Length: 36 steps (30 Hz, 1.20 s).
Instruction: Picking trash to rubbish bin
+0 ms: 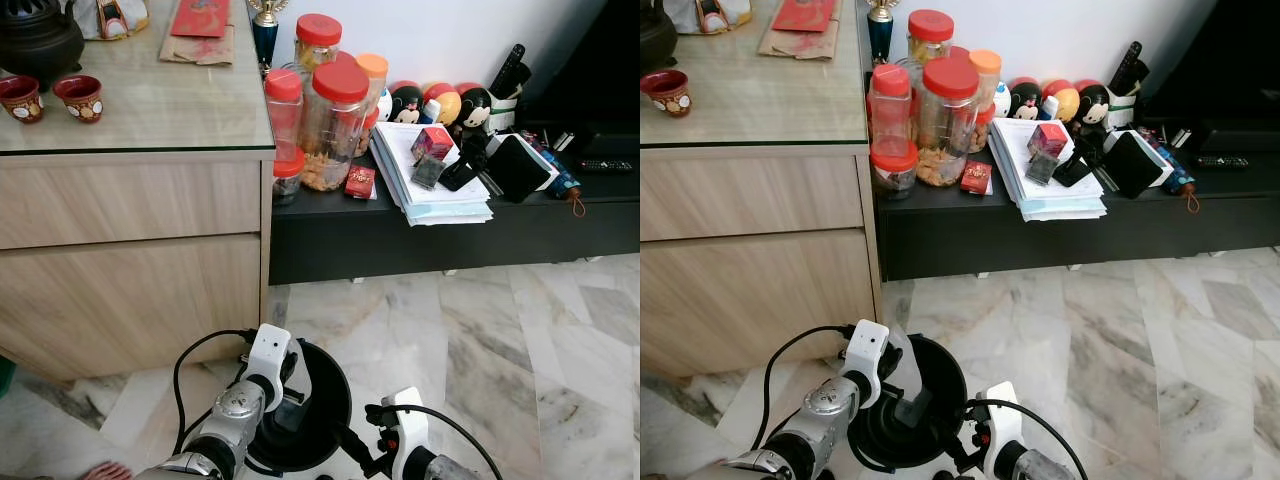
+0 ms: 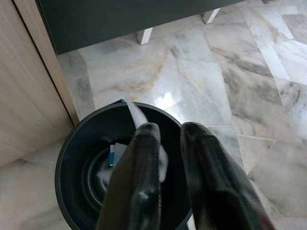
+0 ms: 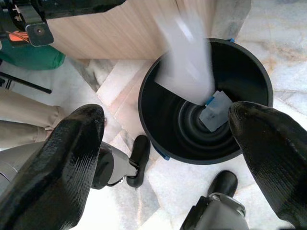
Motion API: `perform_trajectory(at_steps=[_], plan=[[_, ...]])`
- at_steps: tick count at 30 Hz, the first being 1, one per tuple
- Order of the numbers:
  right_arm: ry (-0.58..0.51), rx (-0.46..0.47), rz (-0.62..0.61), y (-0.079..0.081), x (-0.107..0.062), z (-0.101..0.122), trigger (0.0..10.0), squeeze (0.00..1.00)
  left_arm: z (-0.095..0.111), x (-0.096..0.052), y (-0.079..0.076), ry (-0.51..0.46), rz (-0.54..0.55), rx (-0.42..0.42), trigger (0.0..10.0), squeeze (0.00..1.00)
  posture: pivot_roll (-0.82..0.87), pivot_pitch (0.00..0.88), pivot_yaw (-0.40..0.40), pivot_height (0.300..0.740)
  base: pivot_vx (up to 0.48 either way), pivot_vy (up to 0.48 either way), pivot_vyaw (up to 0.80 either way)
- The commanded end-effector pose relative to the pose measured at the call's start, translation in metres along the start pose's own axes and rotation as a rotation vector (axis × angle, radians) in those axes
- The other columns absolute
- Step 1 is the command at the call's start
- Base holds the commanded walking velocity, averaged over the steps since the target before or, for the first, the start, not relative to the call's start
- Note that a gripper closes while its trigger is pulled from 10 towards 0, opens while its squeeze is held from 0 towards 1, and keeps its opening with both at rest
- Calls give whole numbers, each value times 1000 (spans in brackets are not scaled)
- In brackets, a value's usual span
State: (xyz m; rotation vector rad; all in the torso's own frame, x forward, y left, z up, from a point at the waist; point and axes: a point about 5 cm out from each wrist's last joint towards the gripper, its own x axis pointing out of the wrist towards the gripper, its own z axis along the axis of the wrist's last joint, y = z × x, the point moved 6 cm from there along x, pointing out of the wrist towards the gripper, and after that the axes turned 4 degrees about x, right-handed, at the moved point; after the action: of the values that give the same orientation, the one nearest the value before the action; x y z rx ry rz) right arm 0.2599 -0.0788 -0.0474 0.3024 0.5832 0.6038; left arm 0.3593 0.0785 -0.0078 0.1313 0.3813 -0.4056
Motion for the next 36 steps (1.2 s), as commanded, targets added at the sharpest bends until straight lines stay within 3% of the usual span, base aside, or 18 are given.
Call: perform_trajectory(at_steps=[1, 9, 10, 11, 12, 14, 18, 20, 23, 25, 26, 27, 29, 32, 36], plan=[[17, 23, -16, -3, -4, -8, 10000, 0, -11, -2, -7, 32, -20, -16, 10000, 1000, -39, 262, -182, 740, 0, 0, 0], [27, 38, -34, -4, -7, -10, 10000, 0, -11, -3, -3, 37, -17, -15, 10000, 1000, -28, 261, -179, 740, 0, 0, 0], [30, 40, -40, -6, -6, -11, 10000, 0, -17, -5, -1, 54, -6, -10, 10000, 651, -23, 256, -175, 740, 0, 0, 0], [35, 37, -53, -8, -6, -13, 10000, 0, -24, -8, 2, 70, 7, -8, 10000, 0, -19, 252, -173, 740, 0, 0, 0], [35, 37, -53, -8, -6, -13, 10000, 0, -24, -8, 2, 70, 7, -8, 10000, 0, -19, 252, -173, 740, 0, 0, 0], [50, 55, -131, -22, -6, -20, 10000, 0, -59, -25, 16, 157, 69, -22, 10000, 0, 11, 231, -154, 740, 0, 0, 0], [62, 63, -181, -30, -6, -25, 10000, 0, -82, -39, 24, 211, 107, -33, 10000, 0, 24, 222, -149, 740, 0, 0, 0], [86, 81, -234, -38, -9, -35, 10000, 0, -117, -65, 34, 288, 161, -19, 10000, 0, 58, 199, -132, 740, 0, 0, 0], [96, 80, -247, -40, -9, -37, 10000, 0, -128, -74, 39, 312, 188, -28, 10000, 0, 74, 187, -126, 740, 0, 0, 0], [107, 82, -269, -43, -9, -41, 10000, 0, -142, -88, 49, 343, 252, -55, 10000, 0, 85, 175, -121, 740, 0, 0, 0], [109, 98, -289, -46, -11, -44, 10000, 0, -154, -103, 60, 367, 322, -86, 10000, 0, 90, 169, -118, 740, 0, 0, 0], [109, 98, -289, -46, -11, -44, 10000, 0, -154, -103, 60, 367, 322, -86, 10000, 0, 90, 169, -118, 740, 0, 0, 0], [124, 95, -311, -49, -13, -50, 10000, 0, -166, -117, 69, 409, 384, -94, 10000, 0, 107, 141, -105, 740, 0, 0, 0], [139, 91, -328, -51, -15, -54, 10000, 0, -173, -123, 70, 439, 400, -92, 10000, 0, 112, 129, -102, 740, 0, 0, 0], [202, 90, -396, -59, -26, -74, 10000, 0, -197, -140, 59, 547, 396, -95, 10000, 0, 120, 89, -94, 740, 0, 0, 0]])
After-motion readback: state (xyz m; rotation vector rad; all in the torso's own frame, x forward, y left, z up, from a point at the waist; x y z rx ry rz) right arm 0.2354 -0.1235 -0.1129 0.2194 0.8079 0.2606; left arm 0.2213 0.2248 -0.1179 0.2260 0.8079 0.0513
